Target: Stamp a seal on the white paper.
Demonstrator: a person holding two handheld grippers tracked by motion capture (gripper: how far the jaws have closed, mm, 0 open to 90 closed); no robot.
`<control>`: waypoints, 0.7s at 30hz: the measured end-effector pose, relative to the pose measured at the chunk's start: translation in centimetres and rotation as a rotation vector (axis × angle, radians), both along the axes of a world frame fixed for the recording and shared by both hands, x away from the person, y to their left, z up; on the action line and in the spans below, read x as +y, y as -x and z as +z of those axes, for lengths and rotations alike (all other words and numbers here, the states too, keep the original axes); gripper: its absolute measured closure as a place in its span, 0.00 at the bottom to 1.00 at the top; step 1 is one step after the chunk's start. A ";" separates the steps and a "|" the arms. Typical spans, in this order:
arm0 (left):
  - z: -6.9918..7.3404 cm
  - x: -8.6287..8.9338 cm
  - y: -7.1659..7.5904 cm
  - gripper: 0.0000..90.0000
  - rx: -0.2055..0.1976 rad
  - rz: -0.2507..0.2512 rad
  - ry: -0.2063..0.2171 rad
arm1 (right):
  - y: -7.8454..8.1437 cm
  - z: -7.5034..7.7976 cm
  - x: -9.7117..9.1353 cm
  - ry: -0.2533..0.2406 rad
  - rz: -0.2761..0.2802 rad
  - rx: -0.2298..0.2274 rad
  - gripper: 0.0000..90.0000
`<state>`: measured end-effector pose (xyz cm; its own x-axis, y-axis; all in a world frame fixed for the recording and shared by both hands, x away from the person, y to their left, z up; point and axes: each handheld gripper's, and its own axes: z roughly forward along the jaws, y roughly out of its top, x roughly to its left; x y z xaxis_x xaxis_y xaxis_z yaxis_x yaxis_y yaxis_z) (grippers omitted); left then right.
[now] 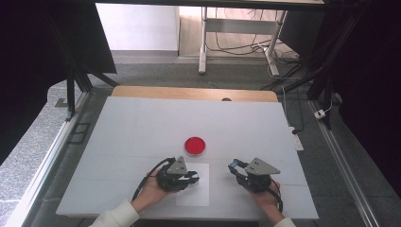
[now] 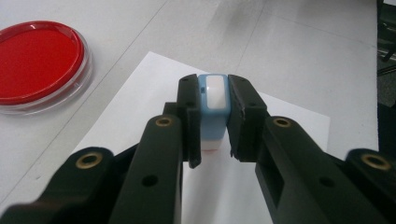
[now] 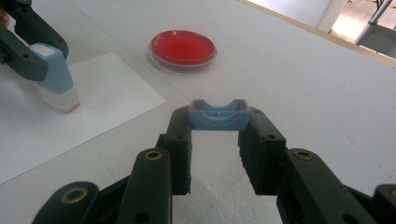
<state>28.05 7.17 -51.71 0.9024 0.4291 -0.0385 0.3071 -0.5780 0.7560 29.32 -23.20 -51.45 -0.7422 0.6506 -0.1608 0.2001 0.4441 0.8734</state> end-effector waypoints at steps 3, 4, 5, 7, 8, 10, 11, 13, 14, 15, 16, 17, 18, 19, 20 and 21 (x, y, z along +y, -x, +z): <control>0.1 -0.1 0.1 0.84 -0.011 0.000 -0.017 | 0.0 0.0 0.1 0.000 0.001 0.000 0.72; 0.0 -0.1 0.2 0.84 -0.009 0.005 -0.013 | 0.0 0.0 0.1 0.001 0.001 0.001 0.72; 0.0 -0.1 0.2 0.84 -0.008 0.006 -0.014 | 0.1 0.0 0.1 0.003 0.000 0.001 0.72; 0.1 -0.1 0.1 0.84 -0.004 0.005 -0.016 | 0.1 0.0 0.1 0.003 0.000 0.002 0.72; 0.1 -0.1 0.1 0.84 -0.003 0.006 -0.015 | 0.1 0.0 0.1 0.003 0.000 0.002 0.72; 0.1 -0.1 0.1 0.84 -0.003 0.004 -0.017 | 0.1 0.0 0.1 0.003 0.001 0.002 0.72; 0.1 -0.1 0.1 0.84 -0.002 0.004 -0.016 | 0.1 0.0 0.1 0.003 -0.001 0.001 0.72; 0.1 -0.1 0.1 0.85 -0.002 0.003 -0.017 | 0.1 0.0 0.1 0.001 0.000 0.000 0.72; 0.1 -0.2 0.1 0.84 -0.002 0.003 -0.018 | 0.1 0.0 0.1 0.001 0.000 0.000 0.72; 0.1 -0.2 0.1 0.85 -0.003 0.003 -0.019 | 0.1 0.0 0.1 0.001 0.000 0.000 0.72; 0.1 -0.2 0.1 0.85 -0.004 0.003 -0.020 | 0.1 0.0 0.1 0.001 0.000 -0.001 0.72; 0.1 -0.2 0.1 0.85 -0.006 -0.001 -0.026 | 0.1 0.0 0.1 0.002 0.001 -0.002 0.72; 0.1 -0.2 0.1 0.85 -0.003 0.004 -0.020 | 0.1 0.0 0.1 0.002 0.001 -0.002 0.72; 0.1 -0.2 0.1 0.85 -0.004 0.002 -0.021 | 0.1 0.0 0.1 0.001 0.001 -0.002 0.72; 0.1 -0.2 0.1 0.85 -0.004 0.002 -0.021 | 0.1 0.0 0.1 0.000 0.000 -0.001 0.72; 0.1 -0.1 0.1 0.85 -0.001 0.001 -0.019 | 0.1 0.0 0.1 0.002 0.001 -0.002 0.72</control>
<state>27.96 7.02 -51.65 0.9019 0.4310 -0.0290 0.3068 -0.5919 0.7453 29.19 -23.07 -51.45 -0.7425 0.6497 -0.1631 0.1982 0.4457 0.8730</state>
